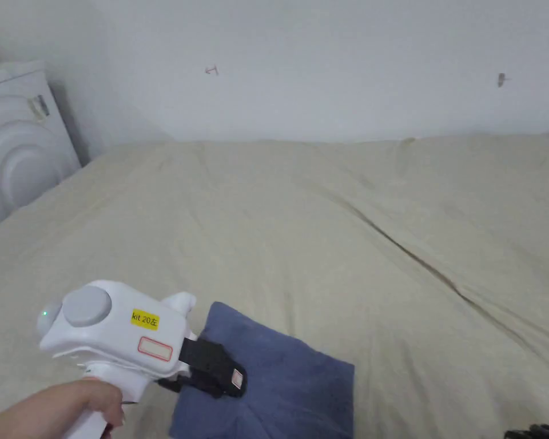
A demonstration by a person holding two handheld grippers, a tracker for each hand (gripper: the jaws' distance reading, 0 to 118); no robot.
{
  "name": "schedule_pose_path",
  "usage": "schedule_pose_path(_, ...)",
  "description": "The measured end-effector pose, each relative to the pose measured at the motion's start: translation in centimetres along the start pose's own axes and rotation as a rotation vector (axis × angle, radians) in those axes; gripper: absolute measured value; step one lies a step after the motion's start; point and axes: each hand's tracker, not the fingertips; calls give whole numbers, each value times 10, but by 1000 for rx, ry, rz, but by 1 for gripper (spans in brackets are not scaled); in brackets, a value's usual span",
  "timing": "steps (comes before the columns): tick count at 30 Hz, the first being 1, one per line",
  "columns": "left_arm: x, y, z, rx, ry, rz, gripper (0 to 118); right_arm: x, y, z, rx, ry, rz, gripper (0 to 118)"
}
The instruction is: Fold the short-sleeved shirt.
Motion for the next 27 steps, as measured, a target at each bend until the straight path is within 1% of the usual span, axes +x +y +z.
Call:
schedule_pose_path(3,-65,8,58,43,182,71,21,-23,0,-9,-22,38,4,0)
schedule_pose_path(5,-109,15,92,54,318,103,21,-38,-1,-17,-49,51,28,0)
schedule_pose_path(7,-138,21,111,44,452,89,21,-48,-3,-25,-75,55,49,0)
schedule_pose_path(8,-150,22,116,38,543,62,21,-53,-4,-30,-91,60,56,0)
schedule_pose_path(10,-166,24,119,26,671,36,21,-57,-4,-38,-114,66,56,0)
schedule_pose_path(11,-173,23,119,33,694,47,28,-59,-4,-43,-128,66,53,0)
schedule_pose_path(12,-179,20,118,-1,692,73,42,-60,-4,-45,-136,63,49,0)
schedule_pose_path(13,-184,19,118,-6,711,101,70,-61,-3,-46,-139,62,46,0)
schedule_pose_path(14,-190,17,118,-23,784,111,104,-61,-2,-47,-141,65,40,0)
schedule_pose_path(15,-195,15,119,-29,818,113,116,-61,-1,-48,-142,69,33,0)
schedule_pose_path(16,-198,13,122,-32,873,109,116,-61,-1,-48,-140,74,24,0)
schedule_pose_path(17,-199,11,127,-3,860,100,116,-61,0,-48,-138,77,17,0)
schedule_pose_path(19,-202,7,135,25,866,125,116,-59,1,-47,-135,79,10,0)
schedule_pose_path(23,-189,-1,143,139,816,140,116,-53,1,-43,-112,72,-13,0)
schedule_pose_path(25,-173,-6,136,183,762,157,116,-49,1,-39,-92,71,-27,0)
schedule_pose_path(27,-149,-10,121,244,644,177,115,-43,1,-32,-63,60,-34,0)
